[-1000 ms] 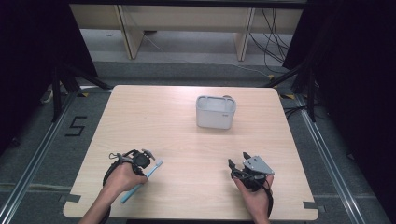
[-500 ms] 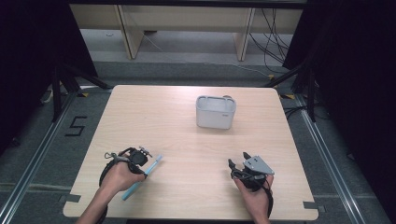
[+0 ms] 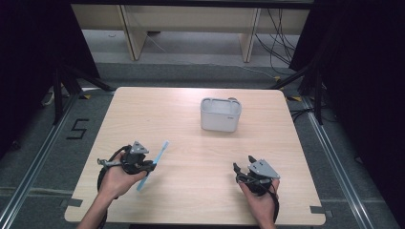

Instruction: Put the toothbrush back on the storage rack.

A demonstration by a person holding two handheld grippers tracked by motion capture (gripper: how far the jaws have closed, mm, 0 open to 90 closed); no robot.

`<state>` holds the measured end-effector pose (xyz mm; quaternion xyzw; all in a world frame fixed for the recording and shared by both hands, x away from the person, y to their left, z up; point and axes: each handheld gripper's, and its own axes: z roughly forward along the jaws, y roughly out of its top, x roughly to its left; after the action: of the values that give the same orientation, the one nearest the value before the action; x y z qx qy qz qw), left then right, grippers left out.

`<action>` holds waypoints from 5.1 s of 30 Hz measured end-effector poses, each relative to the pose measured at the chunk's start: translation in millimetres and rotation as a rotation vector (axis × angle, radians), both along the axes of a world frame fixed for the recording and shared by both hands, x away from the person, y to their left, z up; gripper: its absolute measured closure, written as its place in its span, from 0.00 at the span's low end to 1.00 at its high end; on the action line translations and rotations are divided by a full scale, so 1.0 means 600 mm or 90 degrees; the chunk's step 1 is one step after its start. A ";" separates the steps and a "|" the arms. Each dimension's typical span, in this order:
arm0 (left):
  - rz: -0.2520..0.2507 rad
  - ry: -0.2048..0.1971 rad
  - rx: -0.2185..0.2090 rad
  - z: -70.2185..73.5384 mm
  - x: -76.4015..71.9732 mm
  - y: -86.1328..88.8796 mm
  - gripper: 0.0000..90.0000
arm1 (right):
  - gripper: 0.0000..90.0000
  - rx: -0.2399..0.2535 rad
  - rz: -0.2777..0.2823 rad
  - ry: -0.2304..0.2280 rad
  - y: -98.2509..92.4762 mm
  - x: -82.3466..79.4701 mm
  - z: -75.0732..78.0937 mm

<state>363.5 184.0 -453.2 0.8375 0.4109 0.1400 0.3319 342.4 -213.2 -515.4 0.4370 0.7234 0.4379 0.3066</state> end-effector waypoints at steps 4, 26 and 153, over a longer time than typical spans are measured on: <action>0.004 -0.045 -0.061 -0.002 -0.001 0.002 0.87 | 0.40 -0.005 -0.008 -0.002 0.001 -0.001 0.000; 0.031 -0.265 -0.253 -0.023 -0.010 -0.006 0.87 | 0.43 0.047 0.042 -0.012 0.013 -0.005 0.024; 0.098 -0.346 -0.207 -0.105 -0.038 0.019 0.44 | 0.96 0.144 0.145 -0.062 0.100 0.051 0.157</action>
<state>340.6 195.6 -516.0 0.6720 0.3862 0.3160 0.5472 373.0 -153.1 -420.9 0.3620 0.6989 0.5689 0.2385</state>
